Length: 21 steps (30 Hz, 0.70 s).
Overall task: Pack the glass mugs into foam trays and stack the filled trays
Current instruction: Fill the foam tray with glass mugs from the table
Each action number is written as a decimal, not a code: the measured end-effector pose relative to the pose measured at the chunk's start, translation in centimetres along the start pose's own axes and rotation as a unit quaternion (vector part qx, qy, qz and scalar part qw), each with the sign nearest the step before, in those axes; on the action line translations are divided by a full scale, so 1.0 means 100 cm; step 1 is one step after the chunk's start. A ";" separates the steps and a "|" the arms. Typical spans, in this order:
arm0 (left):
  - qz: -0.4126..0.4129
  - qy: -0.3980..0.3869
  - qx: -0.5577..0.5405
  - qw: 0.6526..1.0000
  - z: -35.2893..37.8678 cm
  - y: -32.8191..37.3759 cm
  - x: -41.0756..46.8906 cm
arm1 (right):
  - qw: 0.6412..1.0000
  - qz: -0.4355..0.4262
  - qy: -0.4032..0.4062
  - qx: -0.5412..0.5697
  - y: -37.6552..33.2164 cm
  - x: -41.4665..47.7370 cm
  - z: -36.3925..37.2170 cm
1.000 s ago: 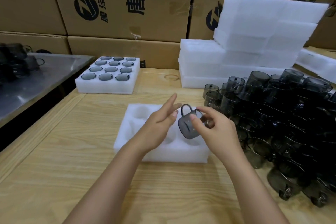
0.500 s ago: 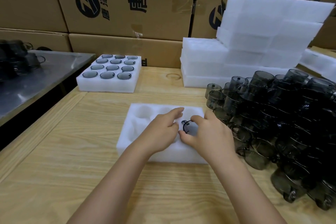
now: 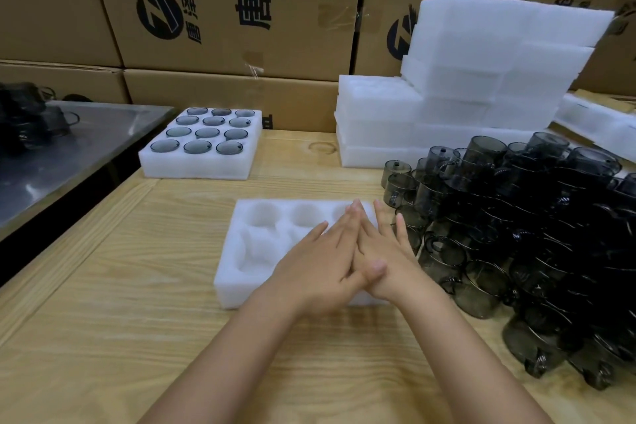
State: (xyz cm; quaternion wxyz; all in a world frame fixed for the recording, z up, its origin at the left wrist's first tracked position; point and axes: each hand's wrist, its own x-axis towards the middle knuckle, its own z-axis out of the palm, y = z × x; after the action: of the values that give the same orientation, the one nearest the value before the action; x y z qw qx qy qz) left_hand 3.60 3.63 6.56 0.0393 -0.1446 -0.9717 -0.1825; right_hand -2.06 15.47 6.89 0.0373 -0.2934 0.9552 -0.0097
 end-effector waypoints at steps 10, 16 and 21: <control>-0.037 0.045 0.062 0.996 0.005 0.001 -0.003 | 1.000 0.013 0.017 0.002 -0.002 0.005 0.001; 0.039 0.306 0.213 0.927 0.020 -0.003 -0.020 | 0.889 0.069 0.364 0.270 0.004 -0.020 0.015; -0.050 0.352 0.252 0.900 0.008 -0.019 -0.030 | 0.958 0.173 0.218 0.069 0.029 -0.028 0.007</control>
State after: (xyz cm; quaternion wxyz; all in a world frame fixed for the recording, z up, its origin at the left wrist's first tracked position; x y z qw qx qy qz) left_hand 5.85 1.41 4.75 0.4043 -0.0075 -0.9142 0.0279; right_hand -1.34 19.50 6.26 -0.1505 -0.1114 0.9733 -0.1331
